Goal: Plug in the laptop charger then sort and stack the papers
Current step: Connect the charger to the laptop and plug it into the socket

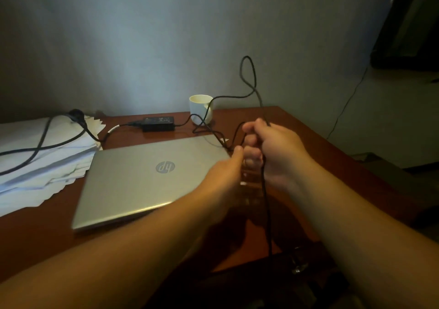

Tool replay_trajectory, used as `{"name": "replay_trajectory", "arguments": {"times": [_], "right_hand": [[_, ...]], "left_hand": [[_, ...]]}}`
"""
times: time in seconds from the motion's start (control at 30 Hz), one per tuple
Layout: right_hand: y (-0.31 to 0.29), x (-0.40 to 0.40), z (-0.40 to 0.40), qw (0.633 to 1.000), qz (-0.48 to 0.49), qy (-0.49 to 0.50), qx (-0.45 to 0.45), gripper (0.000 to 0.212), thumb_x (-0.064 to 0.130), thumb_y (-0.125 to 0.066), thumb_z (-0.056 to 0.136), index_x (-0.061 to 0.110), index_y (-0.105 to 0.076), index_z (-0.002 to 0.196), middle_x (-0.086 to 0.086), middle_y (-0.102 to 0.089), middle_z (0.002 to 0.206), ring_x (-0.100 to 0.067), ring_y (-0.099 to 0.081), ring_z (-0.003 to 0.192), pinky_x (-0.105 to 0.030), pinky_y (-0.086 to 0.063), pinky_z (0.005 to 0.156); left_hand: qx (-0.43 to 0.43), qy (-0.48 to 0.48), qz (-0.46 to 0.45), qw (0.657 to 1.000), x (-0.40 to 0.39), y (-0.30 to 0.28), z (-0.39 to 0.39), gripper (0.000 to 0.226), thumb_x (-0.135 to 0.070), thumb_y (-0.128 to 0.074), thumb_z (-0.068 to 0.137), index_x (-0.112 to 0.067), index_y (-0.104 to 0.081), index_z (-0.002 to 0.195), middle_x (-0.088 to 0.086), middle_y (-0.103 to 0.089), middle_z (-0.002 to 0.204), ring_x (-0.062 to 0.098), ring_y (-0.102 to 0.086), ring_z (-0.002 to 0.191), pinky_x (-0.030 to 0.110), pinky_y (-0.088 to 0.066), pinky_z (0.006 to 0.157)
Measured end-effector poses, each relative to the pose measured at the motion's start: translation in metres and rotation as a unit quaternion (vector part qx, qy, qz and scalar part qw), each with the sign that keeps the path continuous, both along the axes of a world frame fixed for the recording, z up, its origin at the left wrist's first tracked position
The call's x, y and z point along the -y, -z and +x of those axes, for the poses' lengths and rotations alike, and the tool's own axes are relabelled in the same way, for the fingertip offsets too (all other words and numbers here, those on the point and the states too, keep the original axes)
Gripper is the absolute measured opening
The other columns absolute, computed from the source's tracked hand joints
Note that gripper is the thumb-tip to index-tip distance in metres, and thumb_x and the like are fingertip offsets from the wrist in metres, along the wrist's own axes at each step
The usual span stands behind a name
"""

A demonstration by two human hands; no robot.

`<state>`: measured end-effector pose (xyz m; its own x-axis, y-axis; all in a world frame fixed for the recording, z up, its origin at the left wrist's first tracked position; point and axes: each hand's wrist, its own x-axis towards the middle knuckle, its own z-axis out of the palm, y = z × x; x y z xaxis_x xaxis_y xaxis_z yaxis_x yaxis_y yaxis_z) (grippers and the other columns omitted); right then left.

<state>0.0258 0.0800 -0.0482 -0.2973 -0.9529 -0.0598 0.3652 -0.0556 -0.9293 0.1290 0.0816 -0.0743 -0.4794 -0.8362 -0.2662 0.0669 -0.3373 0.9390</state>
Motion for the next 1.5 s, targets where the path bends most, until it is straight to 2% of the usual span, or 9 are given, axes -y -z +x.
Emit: {"name": "replay_trajectory", "arguments": {"times": [0.13,0.33,0.53,0.63,0.73,1.03,1.13,1.33,1.5], "right_hand": [[-0.020,0.025,-0.012,0.998,0.015,0.057,0.022,0.033,0.035,-0.039,0.106,0.013,-0.058,0.090,0.002,-0.044,0.061,-0.009,-0.042,0.041,-0.020,-0.032,0.041],[-0.023,0.038,-0.011,0.997,0.052,0.061,0.015,0.043,0.050,-0.042,0.101,0.012,-0.059,0.091,-0.002,-0.049,0.072,-0.015,-0.053,0.057,-0.021,-0.043,0.044],[0.002,0.009,0.001,0.992,0.050,-0.073,-0.093,0.065,0.063,-0.031,0.098,0.011,-0.069,0.103,-0.002,-0.060,0.070,-0.015,-0.056,0.060,-0.023,-0.044,0.052],[0.015,-0.014,0.003,0.982,0.027,-0.153,-0.105,0.049,0.059,-0.037,0.095,0.028,-0.072,0.105,-0.007,-0.072,0.091,-0.026,-0.067,0.081,-0.039,-0.050,0.074],[0.028,-0.036,-0.001,0.974,0.032,-0.199,-0.102,0.036,0.038,-0.053,0.087,0.018,-0.062,0.115,-0.014,-0.072,0.094,-0.029,-0.067,0.078,-0.035,-0.048,0.068],[0.047,-0.029,-0.003,0.969,0.064,-0.023,-0.239,0.034,0.027,-0.038,0.106,0.012,-0.063,0.089,-0.002,-0.066,0.074,-0.017,-0.060,0.068,-0.029,-0.046,0.061],[0.040,-0.014,-0.009,0.981,0.045,0.027,-0.186,0.036,0.030,-0.035,0.107,0.013,-0.060,0.087,0.000,-0.061,0.065,-0.015,-0.053,0.057,-0.030,-0.043,0.058],[0.025,0.023,-0.018,0.993,-0.037,0.072,-0.083,0.039,0.032,-0.031,0.108,0.013,-0.054,0.083,-0.003,-0.053,0.061,-0.012,-0.042,0.051,-0.024,-0.036,0.052],[0.017,0.056,-0.022,0.994,-0.055,0.066,0.060,0.035,0.029,-0.037,0.107,0.015,-0.058,0.084,-0.001,-0.056,0.066,-0.012,-0.050,0.057,-0.025,-0.045,0.057]], "left_hand": [[-0.002,0.040,0.018,0.999,-0.017,0.008,0.002,0.039,-0.038,-0.040,0.106,-0.009,-0.066,0.104,0.013,-0.070,0.088,0.025,-0.067,0.072,0.036,-0.053,0.070],[-0.059,0.028,-0.006,0.998,-0.019,0.004,0.004,0.029,-0.023,-0.042,0.106,-0.016,-0.067,0.093,-0.002,-0.061,0.068,0.012,-0.055,0.056,0.029,-0.042,0.060],[-0.076,-0.064,-0.078,0.992,0.011,-0.028,0.010,0.029,-0.022,-0.043,0.106,-0.012,-0.070,0.105,0.001,-0.065,0.075,0.014,-0.060,0.067,0.034,-0.052,0.068],[-0.114,-0.093,-0.072,0.986,0.027,-0.044,0.012,0.022,-0.015,-0.046,0.105,-0.012,-0.068,0.104,0.001,-0.068,0.077,0.011,-0.064,0.064,0.033,-0.056,0.068],[-0.145,-0.098,-0.078,0.982,0.038,-0.056,0.010,0.020,-0.010,-0.046,0.104,-0.012,-0.065,0.100,-0.001,-0.067,0.072,0.012,-0.066,0.066,0.029,-0.056,0.066],[0.030,-0.157,-0.219,0.963,0.070,-0.058,0.004,0.015,-0.020,-0.054,0.103,-0.020,-0.068,0.099,0.000,-0.071,0.091,0.015,-0.068,0.078,0.033,-0.059,0.072],[0.093,-0.128,-0.236,0.959,0.074,-0.041,0.009,0.018,-0.015,-0.056,0.101,-0.017,-0.066,0.114,0.001,-0.070,0.100,0.014,-0.067,0.082,0.028,-0.056,0.069],[0.178,-0.061,-0.252,0.949,0.065,-0.004,0.014,0.015,-0.025,-0.058,0.100,-0.019,-0.071,0.095,0.003,-0.071,0.086,0.015,-0.065,0.075,0.033,-0.054,0.070],[0.112,-0.052,-0.150,0.981,0.062,0.013,0.008,0.036,-0.022,-0.058,0.100,-0.019,-0.050,0.135,0.008,-0.068,0.100,0.025,-0.072,0.086,0.043,-0.061,0.083]]}}
